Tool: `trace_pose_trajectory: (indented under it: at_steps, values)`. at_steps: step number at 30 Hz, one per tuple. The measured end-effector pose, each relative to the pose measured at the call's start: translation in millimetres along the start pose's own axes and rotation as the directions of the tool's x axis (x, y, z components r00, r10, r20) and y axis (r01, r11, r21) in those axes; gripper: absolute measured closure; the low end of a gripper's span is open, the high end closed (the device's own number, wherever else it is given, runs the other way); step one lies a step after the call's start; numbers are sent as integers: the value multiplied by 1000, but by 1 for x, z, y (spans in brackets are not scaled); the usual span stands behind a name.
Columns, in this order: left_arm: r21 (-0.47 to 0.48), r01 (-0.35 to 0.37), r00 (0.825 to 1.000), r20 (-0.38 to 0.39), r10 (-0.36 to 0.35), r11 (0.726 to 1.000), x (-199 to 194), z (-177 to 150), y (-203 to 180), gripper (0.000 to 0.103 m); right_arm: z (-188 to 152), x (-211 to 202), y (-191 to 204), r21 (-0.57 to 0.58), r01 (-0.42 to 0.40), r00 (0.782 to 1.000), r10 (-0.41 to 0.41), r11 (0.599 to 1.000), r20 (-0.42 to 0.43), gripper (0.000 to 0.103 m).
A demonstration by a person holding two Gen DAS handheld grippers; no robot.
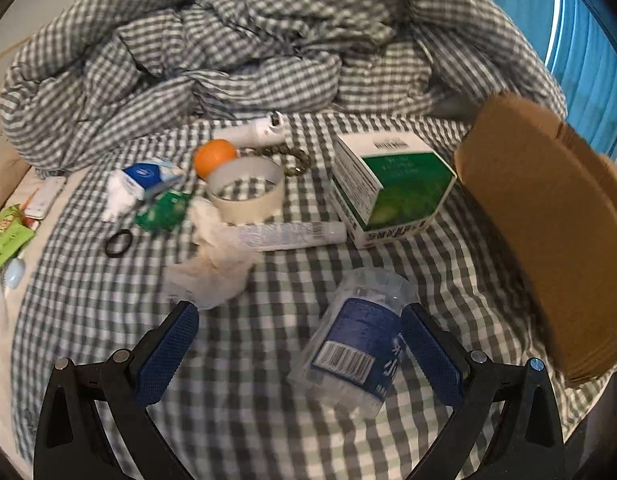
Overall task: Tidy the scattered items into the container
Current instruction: 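Grasp the clear blue-labelled jar with the left tool while the right tool grasps the green-and-white box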
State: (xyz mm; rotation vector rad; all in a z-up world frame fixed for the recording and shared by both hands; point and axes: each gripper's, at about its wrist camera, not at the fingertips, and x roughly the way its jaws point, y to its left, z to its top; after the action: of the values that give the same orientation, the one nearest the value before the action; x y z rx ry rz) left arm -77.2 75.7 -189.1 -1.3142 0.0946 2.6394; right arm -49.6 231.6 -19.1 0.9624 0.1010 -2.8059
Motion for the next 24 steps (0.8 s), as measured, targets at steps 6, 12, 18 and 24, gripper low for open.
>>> trace_pose_trajectory:
  at_steps: [6,12,18,24]
  values:
    - [44,35,999,-16,-35,998,22,-7,-19,1,7,28,7,-13,-10,999,9,1000,-36,0]
    - [24,111,993,-55,-109,994,40,-12,-24,37,18,50,11,-21,-20,998,19,1000,-56,0]
    - [22,96,995,-44,-95,995,36,-14,-24,38,26,87,20,-44,-82,991,77,996,-110,0]
    - [-15,66,998,-1,-66,998,7,-15,-9,38,26,149,31,-56,-98,971,83,994,-222,0]
